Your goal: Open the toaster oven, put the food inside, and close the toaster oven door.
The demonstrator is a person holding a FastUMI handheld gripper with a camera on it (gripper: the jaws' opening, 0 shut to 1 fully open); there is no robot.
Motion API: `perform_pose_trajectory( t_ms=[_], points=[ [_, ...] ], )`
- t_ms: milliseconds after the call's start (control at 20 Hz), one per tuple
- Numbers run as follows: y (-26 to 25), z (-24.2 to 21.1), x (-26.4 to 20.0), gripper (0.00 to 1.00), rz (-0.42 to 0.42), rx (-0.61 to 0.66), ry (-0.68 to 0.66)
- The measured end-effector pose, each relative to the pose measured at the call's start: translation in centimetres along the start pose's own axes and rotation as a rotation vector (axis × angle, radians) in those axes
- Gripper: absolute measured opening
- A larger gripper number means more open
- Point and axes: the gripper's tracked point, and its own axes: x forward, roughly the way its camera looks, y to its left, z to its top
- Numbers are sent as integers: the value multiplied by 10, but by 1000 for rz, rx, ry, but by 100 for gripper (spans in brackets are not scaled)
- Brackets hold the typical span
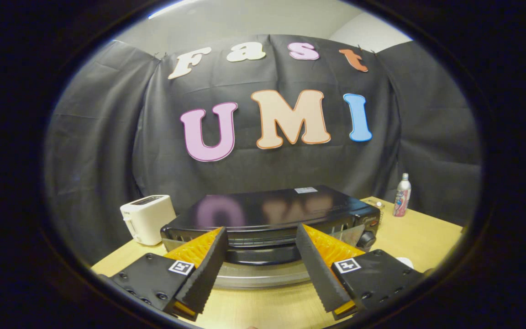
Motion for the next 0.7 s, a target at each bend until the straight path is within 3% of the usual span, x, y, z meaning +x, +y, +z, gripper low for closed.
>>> perform_pose_trajectory(
  t_ms=[700],
  points=[
    [-11, -28, -54, 96, -39, 46, 67]
  ],
)
